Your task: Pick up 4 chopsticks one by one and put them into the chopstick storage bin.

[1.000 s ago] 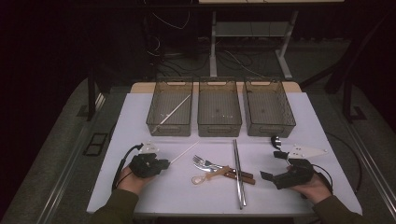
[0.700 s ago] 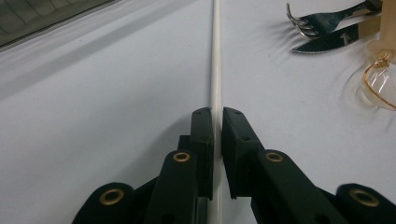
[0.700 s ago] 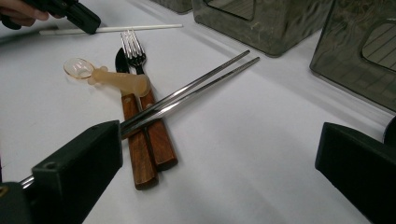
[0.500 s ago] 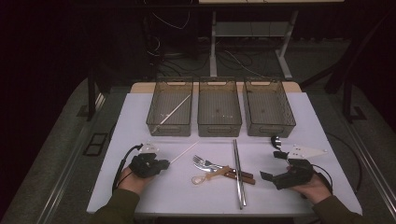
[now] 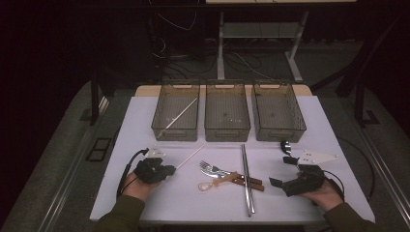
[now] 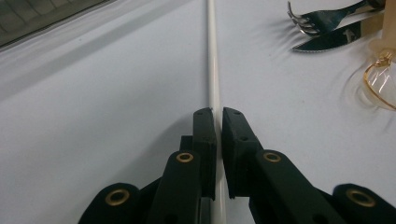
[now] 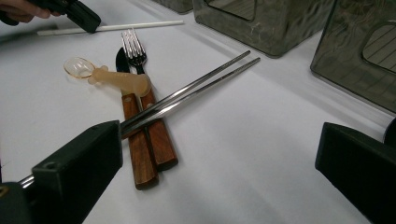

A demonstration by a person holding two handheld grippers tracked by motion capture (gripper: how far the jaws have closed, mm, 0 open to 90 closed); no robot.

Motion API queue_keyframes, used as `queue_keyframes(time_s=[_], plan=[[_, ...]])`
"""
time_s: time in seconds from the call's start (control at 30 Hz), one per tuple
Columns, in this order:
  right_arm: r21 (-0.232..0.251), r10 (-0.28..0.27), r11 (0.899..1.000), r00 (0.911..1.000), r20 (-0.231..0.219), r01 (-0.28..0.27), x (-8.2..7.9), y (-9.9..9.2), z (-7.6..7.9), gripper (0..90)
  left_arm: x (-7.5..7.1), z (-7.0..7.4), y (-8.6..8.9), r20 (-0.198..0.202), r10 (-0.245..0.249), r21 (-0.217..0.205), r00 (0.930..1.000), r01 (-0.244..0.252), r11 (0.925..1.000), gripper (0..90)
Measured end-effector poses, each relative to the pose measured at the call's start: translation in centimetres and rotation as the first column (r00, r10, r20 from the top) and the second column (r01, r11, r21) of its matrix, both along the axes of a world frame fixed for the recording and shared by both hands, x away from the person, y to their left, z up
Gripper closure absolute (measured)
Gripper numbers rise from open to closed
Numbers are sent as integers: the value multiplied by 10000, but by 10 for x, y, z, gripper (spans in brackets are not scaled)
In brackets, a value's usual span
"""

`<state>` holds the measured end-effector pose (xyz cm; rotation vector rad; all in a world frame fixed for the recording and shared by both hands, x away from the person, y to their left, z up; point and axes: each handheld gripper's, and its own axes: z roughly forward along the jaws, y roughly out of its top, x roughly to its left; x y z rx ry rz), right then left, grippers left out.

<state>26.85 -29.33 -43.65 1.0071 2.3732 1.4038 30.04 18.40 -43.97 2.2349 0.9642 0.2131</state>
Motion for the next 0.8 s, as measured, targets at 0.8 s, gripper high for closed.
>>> queue_keyframes(time_s=[0.8], plan=[[-28, 33, 10000, 10000, 45, -33, 0, 0, 0, 8, -5, 18, 2, 80, 119, -1097, 9999, -110, 9939, 845]])
